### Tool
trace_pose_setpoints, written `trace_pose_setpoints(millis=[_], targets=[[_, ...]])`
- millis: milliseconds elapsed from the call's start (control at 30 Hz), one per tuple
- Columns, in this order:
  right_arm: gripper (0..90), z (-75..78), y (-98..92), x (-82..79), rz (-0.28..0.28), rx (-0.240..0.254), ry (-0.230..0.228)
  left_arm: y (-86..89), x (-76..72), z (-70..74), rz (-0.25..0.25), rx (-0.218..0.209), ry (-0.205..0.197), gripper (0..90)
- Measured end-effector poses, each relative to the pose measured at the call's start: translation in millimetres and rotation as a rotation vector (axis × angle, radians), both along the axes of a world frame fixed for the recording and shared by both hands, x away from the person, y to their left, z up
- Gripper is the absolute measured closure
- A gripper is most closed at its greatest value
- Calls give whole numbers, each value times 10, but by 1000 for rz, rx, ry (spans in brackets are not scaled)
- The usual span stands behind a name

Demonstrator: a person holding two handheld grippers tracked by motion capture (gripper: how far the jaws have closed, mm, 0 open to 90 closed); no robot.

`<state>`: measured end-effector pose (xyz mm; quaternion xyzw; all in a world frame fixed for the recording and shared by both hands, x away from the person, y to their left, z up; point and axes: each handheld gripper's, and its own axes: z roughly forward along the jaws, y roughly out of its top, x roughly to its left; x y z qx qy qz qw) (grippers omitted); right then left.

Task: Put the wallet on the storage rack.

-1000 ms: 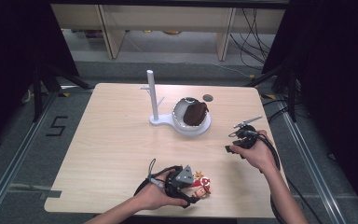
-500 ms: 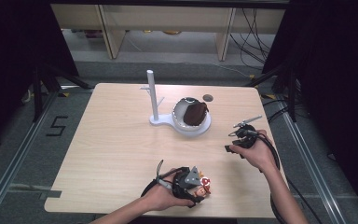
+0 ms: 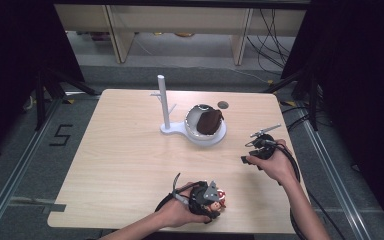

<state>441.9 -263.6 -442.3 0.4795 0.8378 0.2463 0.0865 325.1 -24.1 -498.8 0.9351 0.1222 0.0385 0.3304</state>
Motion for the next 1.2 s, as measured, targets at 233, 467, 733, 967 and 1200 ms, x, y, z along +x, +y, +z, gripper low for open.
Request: trace_pose_setpoints(millis=[233, 467, 733, 967, 1200], targets=[[554, 1, -3, 1, 3, 4, 3, -56, -19, 9, 12, 30, -1, 473], [554, 8, -8, -10, -1, 6, 9, -88, -20, 32, 25, 56, 19, 493], [552, 6, -6, -6, 0, 6, 9, -118, 14, 76, 2, 124, 31, 495], [551, 3, -15, 8, 15, 7, -9, -136, 23, 81, 23, 147, 60, 504], [549, 13, -7, 0, -9, -1, 7, -161, 1, 92, 18, 164, 43, 523]])
